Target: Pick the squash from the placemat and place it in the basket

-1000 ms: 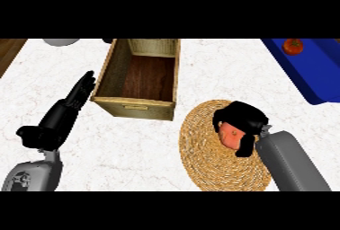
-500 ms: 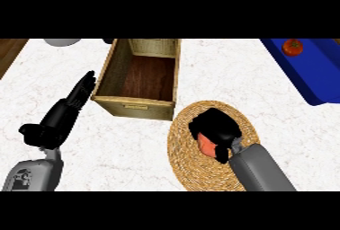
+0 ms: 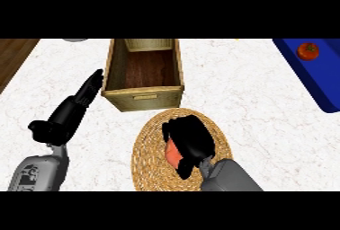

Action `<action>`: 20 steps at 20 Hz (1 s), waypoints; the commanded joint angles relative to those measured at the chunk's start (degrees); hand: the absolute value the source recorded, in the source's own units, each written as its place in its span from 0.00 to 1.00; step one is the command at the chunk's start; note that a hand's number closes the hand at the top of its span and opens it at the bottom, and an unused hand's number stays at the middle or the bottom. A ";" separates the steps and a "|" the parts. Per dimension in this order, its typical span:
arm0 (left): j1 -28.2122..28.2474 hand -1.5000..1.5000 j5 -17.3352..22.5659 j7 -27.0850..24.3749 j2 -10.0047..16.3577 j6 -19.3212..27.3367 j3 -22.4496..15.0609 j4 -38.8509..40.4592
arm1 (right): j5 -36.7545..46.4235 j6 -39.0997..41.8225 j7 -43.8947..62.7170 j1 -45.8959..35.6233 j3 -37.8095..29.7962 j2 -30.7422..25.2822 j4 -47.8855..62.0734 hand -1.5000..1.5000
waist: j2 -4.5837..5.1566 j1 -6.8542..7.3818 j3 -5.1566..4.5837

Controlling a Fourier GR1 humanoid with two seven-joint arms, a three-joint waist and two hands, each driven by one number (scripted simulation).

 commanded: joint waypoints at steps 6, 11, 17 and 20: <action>-1.60 0.50 -0.05 -0.08 -0.80 -0.48 -1.01 1.46 | -15.06 -21.88 19.61 -3.95 11.32 0.54 -14.74 1.00 | 0.24 1.98 0.09; -1.32 0.50 -0.80 0.19 -1.32 0.48 -1.24 1.52 | -14.36 -31.91 33.23 -12.81 15.10 0.55 -21.76 1.00 | -0.65 0.97 -0.21; -1.98 0.50 -0.54 0.96 -0.21 -0.03 -0.37 1.96 | -12.79 -35.38 50.50 -26.09 15.83 0.55 -21.63 1.00 | -0.97 0.06 -0.40; -1.44 0.50 -0.53 0.04 -0.51 0.31 -0.17 2.19 | -12.06 -32.65 54.62 -33.73 12.19 0.54 -18.02 1.00 | -0.85 -0.15 -0.49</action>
